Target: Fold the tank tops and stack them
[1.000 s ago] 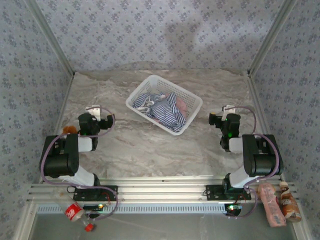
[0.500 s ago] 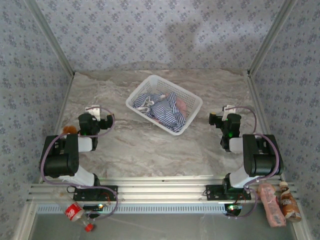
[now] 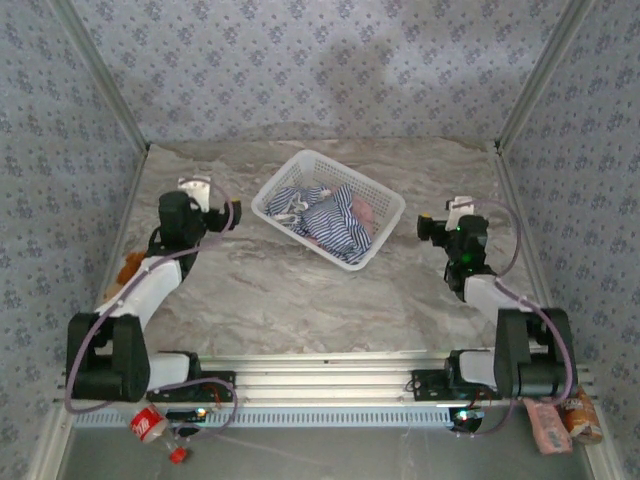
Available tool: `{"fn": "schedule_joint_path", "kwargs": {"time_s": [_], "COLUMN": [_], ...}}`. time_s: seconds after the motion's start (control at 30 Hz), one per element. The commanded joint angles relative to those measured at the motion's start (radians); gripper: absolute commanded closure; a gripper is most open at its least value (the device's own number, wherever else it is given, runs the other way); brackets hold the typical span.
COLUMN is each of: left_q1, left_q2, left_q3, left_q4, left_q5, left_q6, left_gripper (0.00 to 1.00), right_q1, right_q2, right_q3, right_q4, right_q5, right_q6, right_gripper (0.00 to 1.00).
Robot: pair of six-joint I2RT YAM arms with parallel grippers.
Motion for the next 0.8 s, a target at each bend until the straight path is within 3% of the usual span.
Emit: {"fn": "schedule_joint_path", "kwargs": {"time_s": [0.0,0.17,0.33,0.57,0.77], "left_q1": [-0.093,-0.230,-0.342,-0.457,-0.515], "left_q2": [0.001,0.144,0.313,0.569,0.753], "left_q3": [0.146,0.362,0.505,0.731,0.878], "left_q4": [-0.343,-0.574,-0.630,-0.732,-0.793], "left_q5": [0.044,0.087,0.113,0.117,0.078], "left_q6": [-0.067,-0.193,-0.208,-0.165,-0.139], "left_gripper": [0.01,0.00,0.01,0.01,0.06], "right_q1": [0.048,0.130,0.194,0.270,0.291], "right_q2": [-0.082,-0.131,-0.090,0.003,0.115], "right_q3": [0.076,0.189,0.312,0.407,0.465], "right_q4": [-0.292,-0.608,-0.836,-0.900,-0.902], "right_q5": [-0.047,-0.044,-0.072,-0.036,-0.032], "right_q6": [0.046,0.166,0.309,0.518,0.601], "right_gripper": [0.00,0.00,0.00,0.02,0.08]}}
